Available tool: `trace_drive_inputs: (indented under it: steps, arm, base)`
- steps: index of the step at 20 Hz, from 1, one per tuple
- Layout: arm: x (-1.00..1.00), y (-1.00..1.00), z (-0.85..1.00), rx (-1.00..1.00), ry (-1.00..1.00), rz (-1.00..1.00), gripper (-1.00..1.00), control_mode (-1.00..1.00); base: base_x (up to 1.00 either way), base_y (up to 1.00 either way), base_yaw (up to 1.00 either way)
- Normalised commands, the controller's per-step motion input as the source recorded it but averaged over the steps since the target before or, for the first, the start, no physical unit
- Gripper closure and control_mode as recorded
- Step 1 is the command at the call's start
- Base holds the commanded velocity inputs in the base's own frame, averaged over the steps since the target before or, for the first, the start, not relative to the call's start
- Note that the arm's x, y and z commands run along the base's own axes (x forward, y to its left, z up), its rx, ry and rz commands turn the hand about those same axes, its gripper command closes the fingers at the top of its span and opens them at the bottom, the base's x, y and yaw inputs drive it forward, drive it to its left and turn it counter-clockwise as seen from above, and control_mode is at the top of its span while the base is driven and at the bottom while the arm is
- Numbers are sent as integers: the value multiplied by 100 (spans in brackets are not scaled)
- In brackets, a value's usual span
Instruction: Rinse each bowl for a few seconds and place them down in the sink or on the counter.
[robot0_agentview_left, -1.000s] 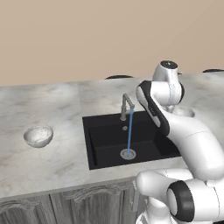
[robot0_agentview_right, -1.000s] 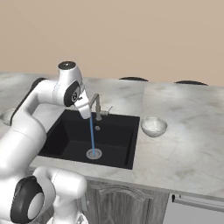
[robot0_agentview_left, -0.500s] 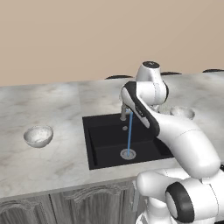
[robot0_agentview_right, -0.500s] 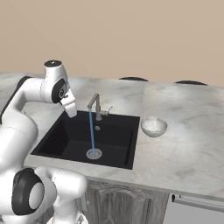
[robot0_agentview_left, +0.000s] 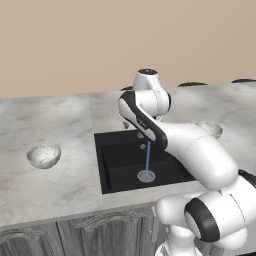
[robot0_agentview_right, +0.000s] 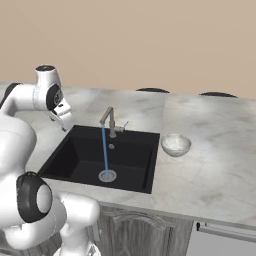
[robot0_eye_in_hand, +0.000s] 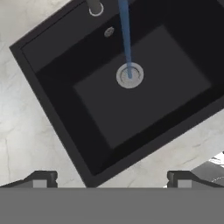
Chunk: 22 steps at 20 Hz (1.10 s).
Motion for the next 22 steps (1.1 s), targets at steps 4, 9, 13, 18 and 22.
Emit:
trace_drive_inputs:
  steps: [4, 9, 13, 18, 22]
  arm:
    - [5, 61, -17, -6, 0, 8, -100, -100]
    - [21, 54, -19, -3, 1, 2, -100, -100]
    - [35, 43, -16, 0, 7, 0, -100, -100]
    - [35, 33, -9, 4, 10, 1, -100, -100]
    - [21, 38, -1, 4, 14, 2, -100, -100]
  base:
    - [0, 0, 0]
    - [0, 0, 0]
    - [0, 0, 0]
    - [0, 0, 0]
    - [0, 0, 0]
